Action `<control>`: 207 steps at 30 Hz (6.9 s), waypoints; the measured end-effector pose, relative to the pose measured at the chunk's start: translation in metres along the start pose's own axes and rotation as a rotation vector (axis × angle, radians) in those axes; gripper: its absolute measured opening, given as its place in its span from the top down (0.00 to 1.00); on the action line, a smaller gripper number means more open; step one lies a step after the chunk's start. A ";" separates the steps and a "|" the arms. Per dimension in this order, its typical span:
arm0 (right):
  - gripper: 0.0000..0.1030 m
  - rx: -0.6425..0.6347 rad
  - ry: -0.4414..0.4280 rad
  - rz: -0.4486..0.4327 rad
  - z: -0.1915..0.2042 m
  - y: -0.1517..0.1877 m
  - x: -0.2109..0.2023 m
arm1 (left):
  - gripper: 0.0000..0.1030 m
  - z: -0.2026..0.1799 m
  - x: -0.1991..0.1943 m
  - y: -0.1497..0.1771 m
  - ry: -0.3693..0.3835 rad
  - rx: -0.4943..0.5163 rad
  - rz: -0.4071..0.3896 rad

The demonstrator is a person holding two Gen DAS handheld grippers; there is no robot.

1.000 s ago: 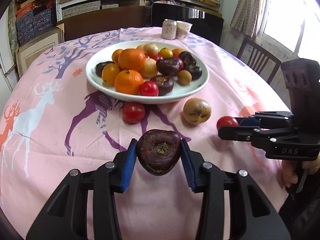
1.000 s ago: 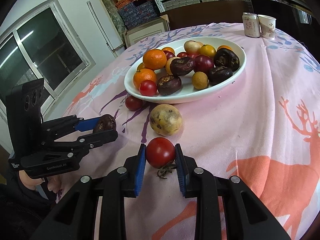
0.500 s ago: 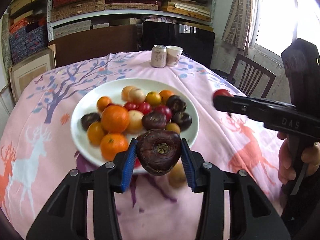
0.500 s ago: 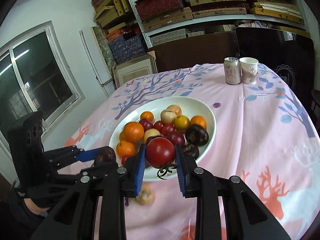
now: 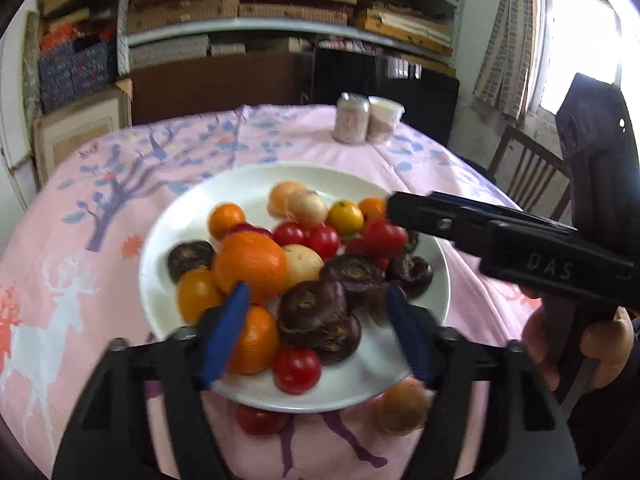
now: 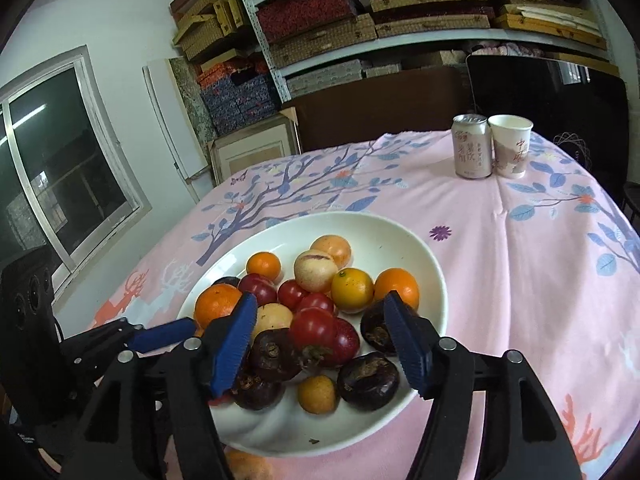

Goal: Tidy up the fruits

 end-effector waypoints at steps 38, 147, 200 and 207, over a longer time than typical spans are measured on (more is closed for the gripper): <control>0.28 -0.119 0.089 0.319 0.075 0.094 0.010 | 0.12 0.044 -0.047 0.082 -0.041 -0.019 0.168; 0.60 0.142 0.002 0.127 0.006 0.092 -0.056 | 0.71 0.019 0.006 0.062 -0.082 0.044 0.229; 0.42 -0.054 0.029 0.072 0.014 -0.031 0.011 | 0.11 0.037 0.008 -0.052 -0.130 -0.050 -0.009; 0.11 -0.065 0.046 -0.017 0.039 0.001 -0.071 | 0.04 0.027 -0.055 -0.016 -0.160 -0.032 -0.017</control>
Point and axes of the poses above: each gripper's, at about its wrist camera, not at the fingertips, and x roughly the way its jaws point, z to its left, y to its underside, the point moved 3 cm from there along x, roughly the way its jaws point, and after that the axes turned 10 degrees about -y, right-handed, at the moved point
